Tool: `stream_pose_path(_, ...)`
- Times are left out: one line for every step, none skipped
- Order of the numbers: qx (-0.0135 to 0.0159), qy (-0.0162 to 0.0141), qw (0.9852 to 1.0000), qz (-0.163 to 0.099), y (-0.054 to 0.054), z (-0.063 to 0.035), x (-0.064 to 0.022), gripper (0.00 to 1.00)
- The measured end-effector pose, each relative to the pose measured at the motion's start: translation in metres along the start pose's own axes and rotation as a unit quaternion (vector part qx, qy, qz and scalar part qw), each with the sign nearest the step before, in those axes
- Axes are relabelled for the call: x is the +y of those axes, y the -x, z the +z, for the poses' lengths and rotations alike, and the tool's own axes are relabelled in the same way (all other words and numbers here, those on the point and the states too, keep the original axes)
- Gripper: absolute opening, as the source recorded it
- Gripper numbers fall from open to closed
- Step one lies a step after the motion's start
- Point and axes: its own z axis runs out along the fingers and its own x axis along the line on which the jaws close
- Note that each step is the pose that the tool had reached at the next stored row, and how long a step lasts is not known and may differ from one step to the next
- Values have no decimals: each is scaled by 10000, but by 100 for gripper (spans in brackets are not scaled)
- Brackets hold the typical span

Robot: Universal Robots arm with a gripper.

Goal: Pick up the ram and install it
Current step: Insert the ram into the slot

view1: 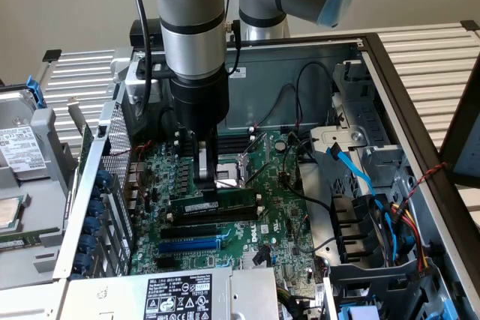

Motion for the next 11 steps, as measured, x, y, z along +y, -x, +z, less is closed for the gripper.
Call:
stream_pose_path(0, 0, 10000, 0, 0, 0, 0, 12)
stream_pose_path(0, 1, 10000, 0, 0, 0, 0, 12)
stream_pose_path(0, 8, 10000, 0, 0, -2, 0, 12)
stream_pose_path(1, 19, 10000, -1, 0, -8, -2, 12)
stream_pose_path(2, 30, 10000, -2, -1, -15, -3, 12)
stream_pose_path(2, 40, 10000, -2, -1, -22, -3, 12)
stream_pose_path(3, 49, 10000, -2, -2, -28, -4, 12)
stream_pose_path(2, 53, 10000, -3, -1, -29, -5, 12)
stream_pose_path(2, 53, 10000, -3, -1, -29, -5, 12)
stream_pose_path(2, 54, 10000, -3, -1, -29, -5, 12)
stream_pose_path(2, 55, 10000, -3, -2, -30, -5, 12)
